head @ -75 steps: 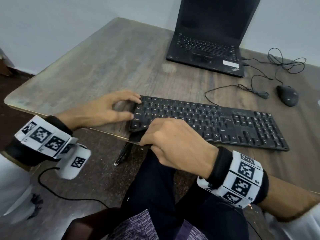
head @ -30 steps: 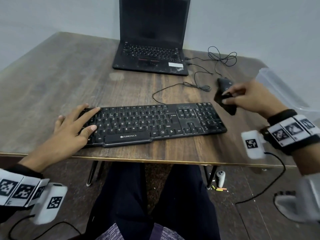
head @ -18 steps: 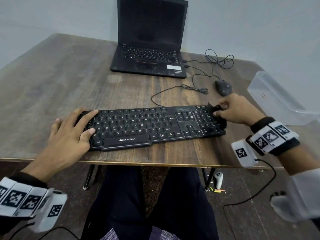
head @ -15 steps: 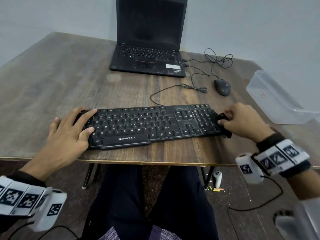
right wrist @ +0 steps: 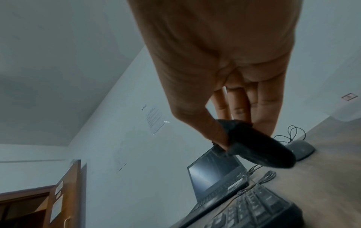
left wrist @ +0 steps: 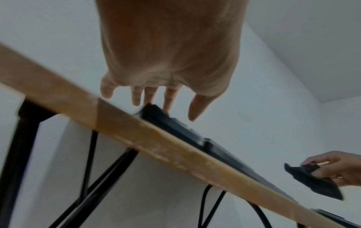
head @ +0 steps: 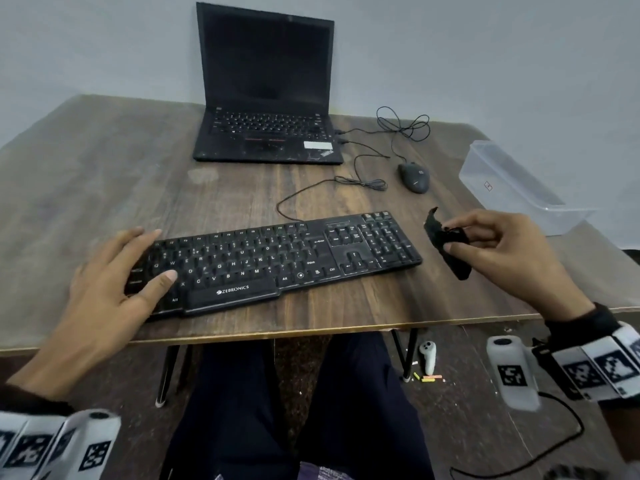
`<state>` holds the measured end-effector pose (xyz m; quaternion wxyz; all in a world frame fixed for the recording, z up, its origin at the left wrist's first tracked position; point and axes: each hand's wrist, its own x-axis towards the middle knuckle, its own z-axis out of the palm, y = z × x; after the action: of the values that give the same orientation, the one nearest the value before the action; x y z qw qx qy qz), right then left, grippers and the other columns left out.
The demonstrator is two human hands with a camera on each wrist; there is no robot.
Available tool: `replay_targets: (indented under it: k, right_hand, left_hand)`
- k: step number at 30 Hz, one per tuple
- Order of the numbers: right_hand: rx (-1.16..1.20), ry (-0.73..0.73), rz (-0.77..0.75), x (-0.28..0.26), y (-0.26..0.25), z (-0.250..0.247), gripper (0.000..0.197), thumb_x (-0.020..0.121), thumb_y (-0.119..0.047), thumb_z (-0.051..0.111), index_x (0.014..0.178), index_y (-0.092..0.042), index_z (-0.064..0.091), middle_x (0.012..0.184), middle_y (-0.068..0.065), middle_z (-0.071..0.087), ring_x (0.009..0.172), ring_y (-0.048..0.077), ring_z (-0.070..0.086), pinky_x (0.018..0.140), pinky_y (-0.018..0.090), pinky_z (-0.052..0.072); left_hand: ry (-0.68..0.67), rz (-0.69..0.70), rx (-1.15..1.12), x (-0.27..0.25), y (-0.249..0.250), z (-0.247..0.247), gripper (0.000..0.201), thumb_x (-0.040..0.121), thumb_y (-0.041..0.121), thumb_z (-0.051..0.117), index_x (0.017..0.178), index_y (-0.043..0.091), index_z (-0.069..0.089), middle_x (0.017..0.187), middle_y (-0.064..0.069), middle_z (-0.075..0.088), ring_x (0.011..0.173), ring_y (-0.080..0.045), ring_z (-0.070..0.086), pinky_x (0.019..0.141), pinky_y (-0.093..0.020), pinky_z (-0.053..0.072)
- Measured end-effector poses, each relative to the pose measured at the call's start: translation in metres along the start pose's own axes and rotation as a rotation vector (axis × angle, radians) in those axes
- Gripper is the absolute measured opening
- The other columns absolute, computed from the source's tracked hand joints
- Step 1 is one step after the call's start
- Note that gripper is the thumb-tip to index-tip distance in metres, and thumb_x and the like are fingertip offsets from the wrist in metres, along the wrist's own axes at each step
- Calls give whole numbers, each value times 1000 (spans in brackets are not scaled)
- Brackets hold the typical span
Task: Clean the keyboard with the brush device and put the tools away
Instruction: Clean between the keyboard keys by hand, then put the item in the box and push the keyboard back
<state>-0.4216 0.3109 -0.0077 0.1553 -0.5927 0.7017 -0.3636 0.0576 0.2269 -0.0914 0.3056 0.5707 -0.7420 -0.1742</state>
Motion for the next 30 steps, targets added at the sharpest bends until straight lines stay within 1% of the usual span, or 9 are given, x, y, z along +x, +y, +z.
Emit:
replay_targets:
  k: [2, 4, 6, 9, 12, 16, 19, 23, 30]
  right_hand:
    - [-2, 4, 23, 0, 4, -7, 24, 89, -4, 79, 98, -27, 78, 86, -8, 82, 80, 13, 79, 77, 23, 63]
    - [4, 38, 31, 2, 8, -17, 26, 89, -2, 78, 97, -27, 79, 85, -9, 82, 79, 11, 78, 71, 16, 61]
    - [-4, 95, 37, 7, 12, -31, 27, 88, -3, 78, 95, -29, 79, 85, -9, 81, 78, 7, 77, 70, 11, 57]
    - [-62, 220, 52, 21, 20, -63, 26, 87, -6, 79, 93, -31, 80, 89, -8, 80, 80, 8, 73, 78, 15, 55]
    - [-115, 324, 58, 45, 33, -102, 24, 85, -10, 78, 93, -33, 80, 89, -4, 79, 82, 10, 70, 84, 27, 53]
    - [-226, 459, 94, 95, 52, -145, 22, 82, -14, 77, 101, -26, 80, 90, 3, 76, 88, 16, 68, 79, 26, 51]
    - [-436, 336, 199, 132, 75, -154, 16, 83, -12, 77, 99, -18, 80, 92, 10, 75, 92, 26, 66, 84, 32, 50]
    - [-590, 137, 322, 161, 115, -148, 11, 81, -15, 83, 91, -18, 80, 96, 15, 78, 91, 33, 66, 79, 33, 46]
    - [-640, -32, 329, 170, 134, -138, 19, 80, -6, 84, 88, -23, 80, 83, 4, 74, 87, 29, 64, 76, 31, 43]
  left_hand:
    - [-18, 83, 63, 0, 23, 6, 72, 80, 71, 50, 142, 34, 54, 152, 7, 43, 142, -23, 40, 117, -61, 29]
    - [-91, 155, 113, 2, 47, 17, 80, 76, 79, 50, 142, 33, 55, 154, 9, 42, 145, -19, 37, 120, -60, 26]
    - [-236, 184, 167, 6, 65, 32, 99, 66, 93, 43, 149, 38, 44, 162, 11, 29, 152, -13, 21, 126, -53, 9]
    - [-418, 189, 286, 18, 84, 51, 130, 46, 109, 27, 157, 43, 20, 167, 13, 6, 155, -9, 1, 125, -38, -9]
    - [-470, 167, 384, 32, 95, 61, 131, 44, 100, 31, 159, 42, 8, 167, 10, -1, 155, -13, -1, 126, -40, -6]
    - [-465, 134, 442, 51, 98, 61, 134, 42, 96, 35, 159, 40, 6, 167, 4, 2, 155, -19, 4, 125, -42, 1]
    - [-543, 135, 488, 59, 100, 56, 142, 37, 100, 36, 160, 37, 3, 165, 7, 7, 154, -17, 10, 124, -39, 6]
    - [-600, 168, 500, 68, 98, 53, 158, 25, 112, 27, 160, 35, -1, 164, 11, 9, 152, -14, 13, 124, -37, 10]
    - [-635, 172, 462, 71, 93, 53, 156, 30, 112, 32, 160, 35, -6, 166, 11, 4, 154, -14, 9, 125, -39, 4]
